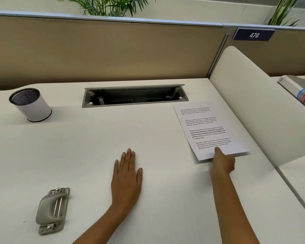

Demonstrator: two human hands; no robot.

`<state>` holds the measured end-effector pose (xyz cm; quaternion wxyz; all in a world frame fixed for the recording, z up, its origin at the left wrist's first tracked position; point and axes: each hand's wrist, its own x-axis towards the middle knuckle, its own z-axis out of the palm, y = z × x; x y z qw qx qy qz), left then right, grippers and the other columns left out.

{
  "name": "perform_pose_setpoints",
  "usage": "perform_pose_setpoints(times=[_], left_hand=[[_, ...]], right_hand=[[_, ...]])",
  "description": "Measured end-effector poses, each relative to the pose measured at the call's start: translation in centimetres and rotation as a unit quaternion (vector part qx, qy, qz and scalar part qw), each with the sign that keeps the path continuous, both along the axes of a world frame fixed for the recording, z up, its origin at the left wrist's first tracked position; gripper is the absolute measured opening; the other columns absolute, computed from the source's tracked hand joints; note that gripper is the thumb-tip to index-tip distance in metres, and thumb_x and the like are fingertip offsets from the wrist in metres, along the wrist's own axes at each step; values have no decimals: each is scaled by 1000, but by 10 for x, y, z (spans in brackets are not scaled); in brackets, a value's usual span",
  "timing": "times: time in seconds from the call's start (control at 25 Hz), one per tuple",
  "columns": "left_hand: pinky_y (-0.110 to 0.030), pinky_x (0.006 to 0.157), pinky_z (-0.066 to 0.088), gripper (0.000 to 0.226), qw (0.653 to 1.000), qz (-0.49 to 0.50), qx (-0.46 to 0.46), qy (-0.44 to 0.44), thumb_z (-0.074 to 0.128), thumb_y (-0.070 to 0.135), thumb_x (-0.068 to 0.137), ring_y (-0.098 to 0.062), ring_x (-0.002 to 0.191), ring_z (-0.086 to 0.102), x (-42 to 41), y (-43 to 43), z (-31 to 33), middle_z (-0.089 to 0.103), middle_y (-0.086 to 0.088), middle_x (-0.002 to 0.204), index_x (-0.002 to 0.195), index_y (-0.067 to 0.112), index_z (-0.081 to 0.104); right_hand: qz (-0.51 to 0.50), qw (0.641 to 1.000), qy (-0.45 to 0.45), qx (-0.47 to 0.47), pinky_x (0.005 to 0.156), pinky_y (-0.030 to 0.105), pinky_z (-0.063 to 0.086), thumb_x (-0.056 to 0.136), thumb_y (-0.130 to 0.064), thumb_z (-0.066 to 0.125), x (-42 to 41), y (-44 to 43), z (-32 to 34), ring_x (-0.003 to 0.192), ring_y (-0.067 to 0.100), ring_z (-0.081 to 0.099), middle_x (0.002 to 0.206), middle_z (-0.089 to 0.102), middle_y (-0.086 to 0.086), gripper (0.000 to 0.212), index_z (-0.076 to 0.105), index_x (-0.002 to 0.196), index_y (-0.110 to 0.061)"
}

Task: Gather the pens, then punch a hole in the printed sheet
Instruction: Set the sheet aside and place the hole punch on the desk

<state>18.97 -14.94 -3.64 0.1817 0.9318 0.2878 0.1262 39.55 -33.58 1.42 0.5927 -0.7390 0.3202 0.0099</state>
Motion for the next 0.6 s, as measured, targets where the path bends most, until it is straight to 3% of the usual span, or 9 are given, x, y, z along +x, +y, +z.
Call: perform_pose_setpoints(times=[0.08, 0.2, 0.28, 0.36, 0.48, 0.6], left_hand=[[-30, 120, -4, 59, 1000, -5, -10, 5, 32, 33, 99, -10, 147, 2, -2, 0, 2, 6, 4, 159, 151, 16, 9], [-25, 119, -3, 58, 997, -22, -76, -12, 33, 31, 100, -8, 147, 2, -9, 0, 12, 7, 6, 160, 151, 18, 9], [-21, 116, 11, 55, 986, -2, -160, -52, 40, 27, 99, -9, 144, 19, -18, 3, 29, 22, 7, 156, 149, 20, 21], [-22, 107, 29, 46, 976, 20, -189, -105, 47, 23, 96, -10, 132, 40, -35, 10, 47, 41, 10, 144, 141, 23, 36], [-23, 87, 37, 34, 975, 67, -154, -147, 53, 17, 93, -12, 106, 54, -69, 29, 70, 52, 14, 119, 126, 22, 51], [-29, 80, 42, 23, 971, 161, -113, -136, 57, 15, 91, -13, 92, 54, -108, 58, 83, 52, 12, 110, 113, 21, 60]], right_hand=[[71, 995, 43, -46, 91, 39, 44, 89, -25, 61, -6, 0, 11, 117, 37, 53, 130, 51, 21, 54, 42, 128, 7], [146, 977, 63, -142, 92, 44, 41, 89, -24, 60, -31, 7, 26, 121, 43, 42, 135, 37, 27, 60, 32, 130, 10], [173, 966, -5, -192, 93, 46, 40, 88, -20, 61, -58, 16, 29, 121, 44, 37, 134, 36, 28, 56, 35, 130, 6], [209, 942, -130, -229, 87, 41, 40, 87, -15, 63, -86, 27, 25, 119, 40, 35, 129, 41, 24, 49, 41, 128, 0], [286, 878, -287, -255, 93, 38, 42, 86, -10, 64, -128, 45, 16, 121, 30, 34, 128, 43, 14, 41, 49, 124, -5], [392, 825, -338, -227, 106, 33, 36, 91, -13, 58, -166, 64, 6, 137, 20, 27, 141, 38, 3, 40, 48, 129, -12]])
